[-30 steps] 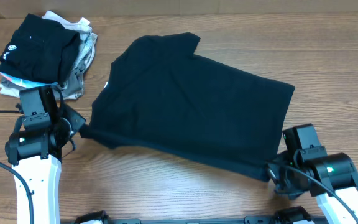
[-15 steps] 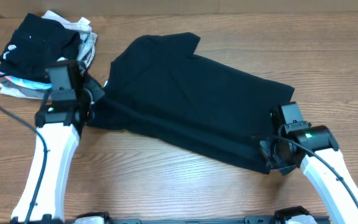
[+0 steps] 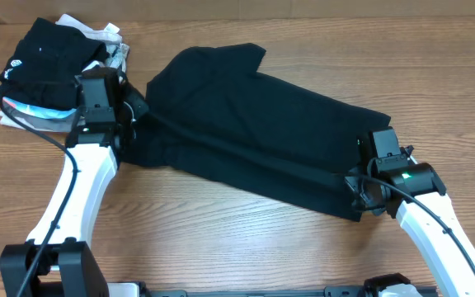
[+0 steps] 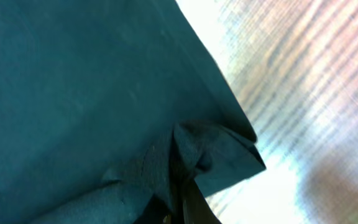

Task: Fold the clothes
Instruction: 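Lift the hem and fold it up toward the collar with both grippers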

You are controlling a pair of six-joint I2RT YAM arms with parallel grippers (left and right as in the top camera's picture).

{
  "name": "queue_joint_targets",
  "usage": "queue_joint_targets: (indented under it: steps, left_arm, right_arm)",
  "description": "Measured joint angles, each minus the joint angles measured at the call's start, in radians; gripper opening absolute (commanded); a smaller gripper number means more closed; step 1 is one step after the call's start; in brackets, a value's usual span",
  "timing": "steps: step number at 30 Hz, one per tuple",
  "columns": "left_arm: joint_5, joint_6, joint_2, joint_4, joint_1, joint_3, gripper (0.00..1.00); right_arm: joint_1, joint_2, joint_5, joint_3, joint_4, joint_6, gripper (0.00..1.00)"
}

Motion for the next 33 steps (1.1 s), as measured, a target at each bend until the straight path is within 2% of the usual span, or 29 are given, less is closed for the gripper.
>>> queue_joint_targets:
  steps: [14, 28, 30, 31, 32, 33]
  left_arm:
    - [-0.001, 0.0, 0.109, 0.123, -0.056, 0.0, 0.04]
    - [0.0, 0.0, 0.219, 0.24, -0.056, 0.0, 0.05]
    - [0.0, 0.0, 0.226, 0.24, -0.056, 0.0, 0.1]
    - [0.0, 0.0, 0.227, 0.241, -0.056, 0.0, 0.18]
    - [0.0, 0.003, 0.228, 0.241, -0.056, 0.0, 0.3]
    - [0.0, 0.01, 0.228, 0.246, -0.056, 0.0, 0.45]
  right_arm:
    - [-0.002, 0.159, 0.06, 0.0, 0.108, -0.035, 0.04]
    - [-0.073, 0.18, 0.063, 0.0, 0.147, -0.08, 0.04]
    - [-0.074, 0.18, 0.063, 0.0, 0.154, -0.085, 0.04]
    - [-0.074, 0.18, 0.063, 0.0, 0.158, -0.086, 0.04]
    - [-0.074, 0.18, 0.063, 0.0, 0.16, -0.088, 0.11]
    - [-0.074, 0.18, 0.063, 0.0, 0.163, -0.086, 0.34]
